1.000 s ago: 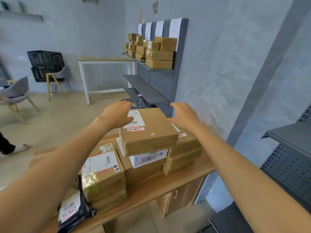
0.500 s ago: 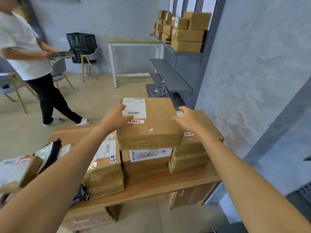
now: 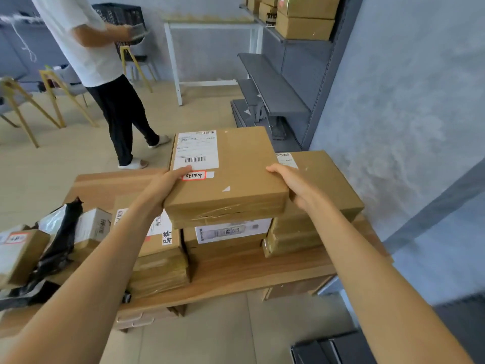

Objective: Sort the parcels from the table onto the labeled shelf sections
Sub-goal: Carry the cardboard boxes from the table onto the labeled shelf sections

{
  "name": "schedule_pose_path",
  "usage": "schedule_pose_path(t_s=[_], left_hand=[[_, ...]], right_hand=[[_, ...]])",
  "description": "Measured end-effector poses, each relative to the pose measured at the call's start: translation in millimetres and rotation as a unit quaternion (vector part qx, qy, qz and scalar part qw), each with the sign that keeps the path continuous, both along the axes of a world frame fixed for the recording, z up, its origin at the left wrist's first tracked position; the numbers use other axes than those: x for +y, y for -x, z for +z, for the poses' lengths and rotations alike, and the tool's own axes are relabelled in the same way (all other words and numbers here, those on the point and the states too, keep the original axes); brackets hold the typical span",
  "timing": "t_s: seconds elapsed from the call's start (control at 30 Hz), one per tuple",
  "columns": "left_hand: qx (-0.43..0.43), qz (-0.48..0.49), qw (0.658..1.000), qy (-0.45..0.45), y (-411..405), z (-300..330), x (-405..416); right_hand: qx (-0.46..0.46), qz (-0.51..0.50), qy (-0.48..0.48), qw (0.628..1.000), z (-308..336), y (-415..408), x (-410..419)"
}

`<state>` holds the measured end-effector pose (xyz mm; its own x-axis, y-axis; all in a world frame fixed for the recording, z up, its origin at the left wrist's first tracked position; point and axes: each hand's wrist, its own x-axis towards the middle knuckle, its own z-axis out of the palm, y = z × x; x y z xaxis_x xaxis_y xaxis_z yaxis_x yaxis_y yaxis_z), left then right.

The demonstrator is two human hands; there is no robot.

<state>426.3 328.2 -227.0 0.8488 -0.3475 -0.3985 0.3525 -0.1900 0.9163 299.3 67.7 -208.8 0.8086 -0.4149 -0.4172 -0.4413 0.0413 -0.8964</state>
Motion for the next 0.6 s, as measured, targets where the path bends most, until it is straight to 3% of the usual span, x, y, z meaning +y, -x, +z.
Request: schedule_pose_path(t_s=[0.33,0.6], left_hand=[[0.050,-0.021,0.997,0.049,12,3,1],[0.023,-0.021,0.998,0.051,21,16,0]], right_hand=[[-0.007,0.013,-0.070,0.997,-8,-3,8],[-0.054,-0.035,-0.080,0.995,-4,12,13]])
